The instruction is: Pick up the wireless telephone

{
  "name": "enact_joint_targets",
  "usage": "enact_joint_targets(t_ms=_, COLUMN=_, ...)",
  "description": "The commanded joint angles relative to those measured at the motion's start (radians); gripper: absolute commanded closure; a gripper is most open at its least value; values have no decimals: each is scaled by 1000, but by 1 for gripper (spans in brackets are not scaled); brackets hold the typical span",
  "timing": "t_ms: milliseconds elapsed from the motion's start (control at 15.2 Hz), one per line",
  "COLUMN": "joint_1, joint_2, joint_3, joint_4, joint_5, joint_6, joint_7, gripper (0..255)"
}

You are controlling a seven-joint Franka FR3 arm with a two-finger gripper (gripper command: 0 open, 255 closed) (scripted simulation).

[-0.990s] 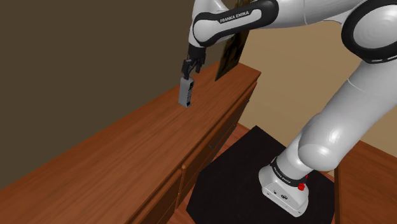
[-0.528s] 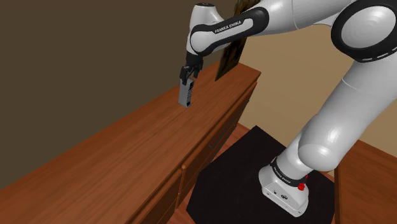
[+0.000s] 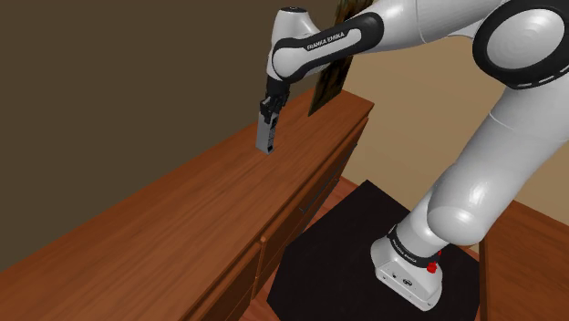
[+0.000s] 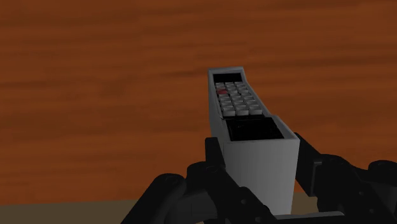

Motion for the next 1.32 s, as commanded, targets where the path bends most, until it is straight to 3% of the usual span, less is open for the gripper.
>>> enact_joint_targets(t_ms=0, joint_1=0, joint_2=1, joint_3=0, joint_4=-1, joint_5=0, joint_6=0, joint_7=0, gripper=255)
enact_joint_targets(t_ms=198, joint_1=0, joint_2=1, joint_3=0, joint_4=-2, joint_5=0, joint_6=1, joint_7=0, gripper=255)
enact_joint_targets(t_ms=1254, joint_1=0, joint_2=-72, joint_3=0, joint_4=119, joint_5=5, joint_6=-192, joint_7=-6, gripper=255)
